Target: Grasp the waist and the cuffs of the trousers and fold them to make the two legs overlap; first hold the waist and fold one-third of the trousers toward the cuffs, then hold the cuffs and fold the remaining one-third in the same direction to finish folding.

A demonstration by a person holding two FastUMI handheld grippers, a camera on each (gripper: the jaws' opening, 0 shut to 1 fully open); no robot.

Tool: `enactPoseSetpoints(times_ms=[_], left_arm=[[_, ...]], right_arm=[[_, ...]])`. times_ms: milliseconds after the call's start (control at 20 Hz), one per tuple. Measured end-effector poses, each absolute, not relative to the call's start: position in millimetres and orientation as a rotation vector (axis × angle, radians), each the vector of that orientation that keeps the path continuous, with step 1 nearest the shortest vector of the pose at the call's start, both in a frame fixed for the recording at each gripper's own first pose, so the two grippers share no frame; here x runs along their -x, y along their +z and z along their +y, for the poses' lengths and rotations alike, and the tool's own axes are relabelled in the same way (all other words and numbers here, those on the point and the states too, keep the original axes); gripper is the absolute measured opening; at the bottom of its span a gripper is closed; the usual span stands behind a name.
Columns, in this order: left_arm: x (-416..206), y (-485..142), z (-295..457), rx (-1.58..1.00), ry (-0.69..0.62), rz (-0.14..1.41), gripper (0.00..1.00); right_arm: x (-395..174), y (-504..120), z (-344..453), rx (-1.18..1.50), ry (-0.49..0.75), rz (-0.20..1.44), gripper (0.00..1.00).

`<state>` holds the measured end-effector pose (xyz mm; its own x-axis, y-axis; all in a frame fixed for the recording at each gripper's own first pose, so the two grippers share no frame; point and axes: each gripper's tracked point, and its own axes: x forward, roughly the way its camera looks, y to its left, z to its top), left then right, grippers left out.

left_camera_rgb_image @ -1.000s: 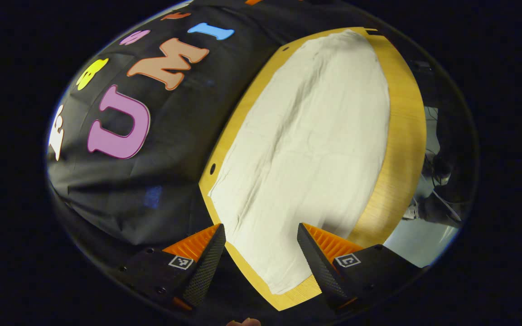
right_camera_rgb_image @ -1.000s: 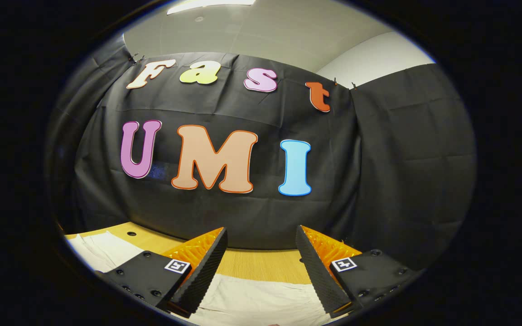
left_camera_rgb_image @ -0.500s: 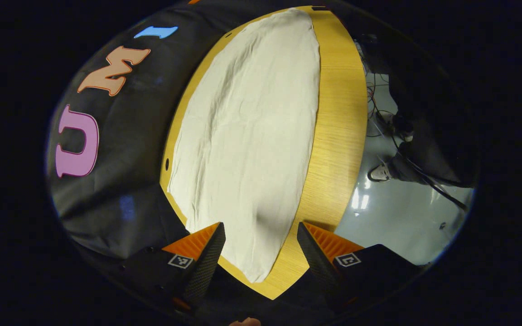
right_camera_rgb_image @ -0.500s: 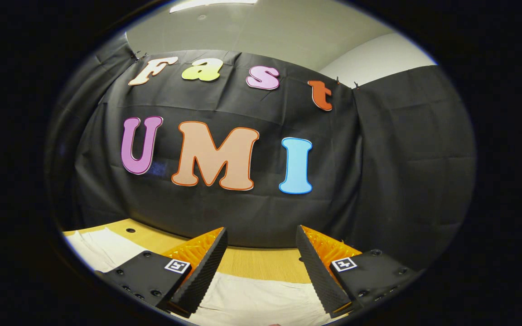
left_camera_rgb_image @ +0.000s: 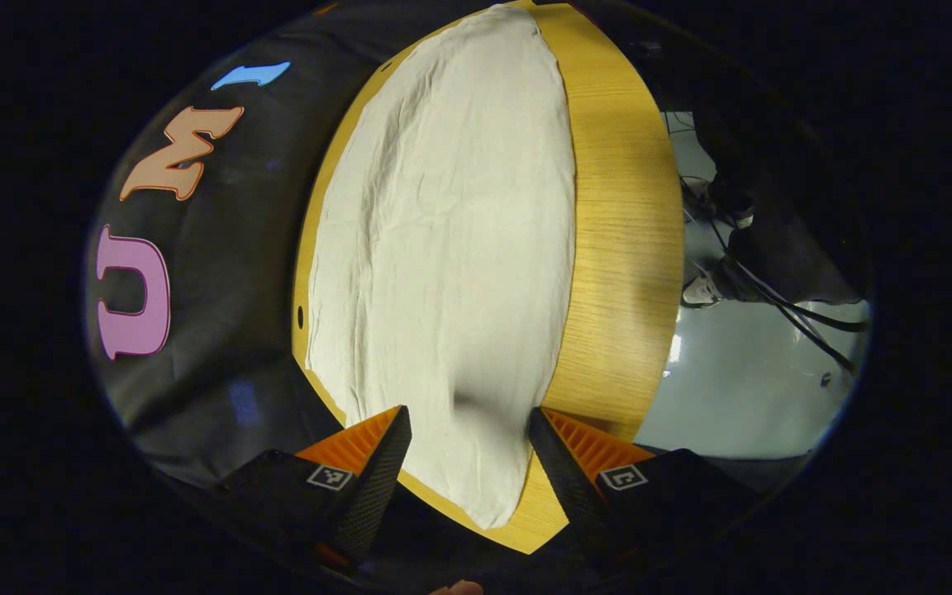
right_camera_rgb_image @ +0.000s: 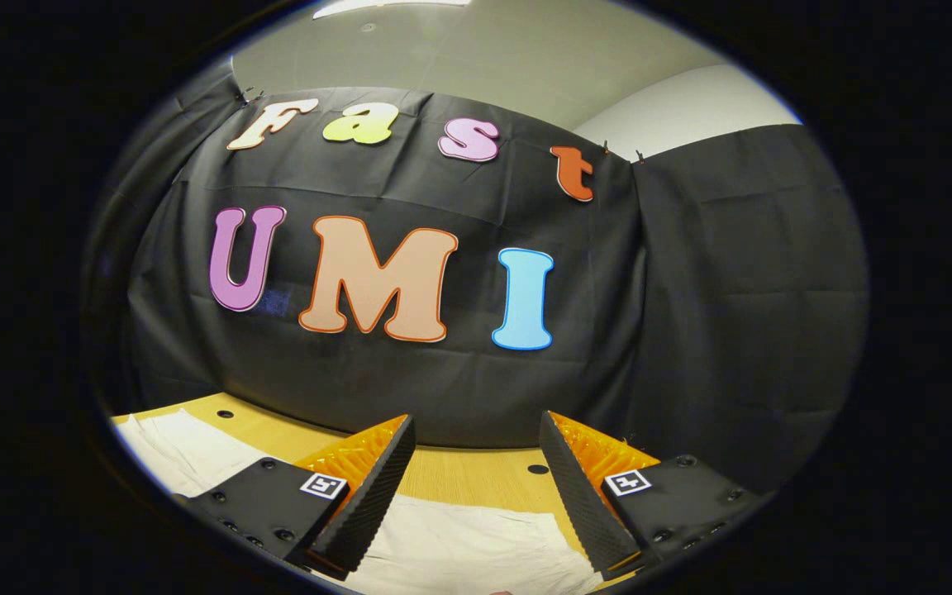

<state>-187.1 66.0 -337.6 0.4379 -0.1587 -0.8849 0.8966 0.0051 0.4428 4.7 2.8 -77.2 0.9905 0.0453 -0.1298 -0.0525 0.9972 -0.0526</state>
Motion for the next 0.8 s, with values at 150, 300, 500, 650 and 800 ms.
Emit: enactPoseSetpoints(times_ms=[150,300,500,650,800], left_arm=[[176,-340,62,-1.307,-0.946,0.726,0.93],[173,-340,62,-1.285,-0.929,0.736,0.88],[183,-348,62,-1.25,-0.926,0.781,0.66],[191,-354,62,-1.262,-0.942,0.805,0.34],[197,-356,61,-1.278,-0.939,0.808,0.03]], right_arm=[[-2,-77,-1,0.059,0.039,0.133,0.97],[1,-78,-4,0.065,0.035,0.134,0.97],[2,-78,-5,0.077,0.042,0.133,0.98],[4,-79,-9,0.116,0.058,0.136,0.97],[9,-85,-13,0.181,0.087,0.142,0.98]])
